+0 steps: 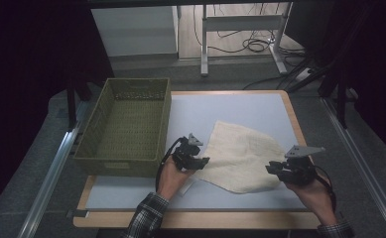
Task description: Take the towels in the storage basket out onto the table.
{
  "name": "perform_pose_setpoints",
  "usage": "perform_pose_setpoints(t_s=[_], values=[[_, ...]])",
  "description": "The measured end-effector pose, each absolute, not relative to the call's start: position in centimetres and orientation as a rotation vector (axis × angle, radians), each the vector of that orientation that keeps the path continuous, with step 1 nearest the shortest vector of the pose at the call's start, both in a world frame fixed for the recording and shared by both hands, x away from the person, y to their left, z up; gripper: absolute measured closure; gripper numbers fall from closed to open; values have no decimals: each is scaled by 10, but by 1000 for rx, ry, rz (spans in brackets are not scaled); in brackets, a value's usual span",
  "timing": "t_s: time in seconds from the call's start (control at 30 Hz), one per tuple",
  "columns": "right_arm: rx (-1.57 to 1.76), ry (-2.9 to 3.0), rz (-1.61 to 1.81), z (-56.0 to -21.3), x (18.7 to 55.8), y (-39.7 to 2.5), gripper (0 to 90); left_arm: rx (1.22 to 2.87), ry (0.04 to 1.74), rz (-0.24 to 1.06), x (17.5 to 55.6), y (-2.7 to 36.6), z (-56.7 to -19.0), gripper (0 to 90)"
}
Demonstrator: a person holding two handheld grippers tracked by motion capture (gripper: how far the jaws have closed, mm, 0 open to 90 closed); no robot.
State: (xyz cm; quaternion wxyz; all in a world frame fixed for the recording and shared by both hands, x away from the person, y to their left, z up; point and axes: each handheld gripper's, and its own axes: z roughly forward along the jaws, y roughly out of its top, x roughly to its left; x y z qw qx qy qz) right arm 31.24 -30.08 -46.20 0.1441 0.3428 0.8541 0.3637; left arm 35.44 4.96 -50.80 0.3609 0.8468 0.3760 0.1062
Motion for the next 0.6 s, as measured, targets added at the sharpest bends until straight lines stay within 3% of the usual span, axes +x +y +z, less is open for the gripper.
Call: perform_pose_setpoints(t_s=[0.27, 0.4, 0.47, 0.6], values=[[1015, 2470, 1029, -472, 286, -318, 716, 2174, 965, 280, 334, 61, -519, 419], [1030, 2458, 1025, -484, 272, -327, 640, 2157, 995, 278, 330, 65, -527, 373], [998, 2435, 1043, -492, 271, -324, 565, 2143, 1014, 289, 329, 66, -529, 307], [941, 2433, 1038, -499, 278, -313, 533, 2141, 1031, 319, 328, 64, -534, 274]])
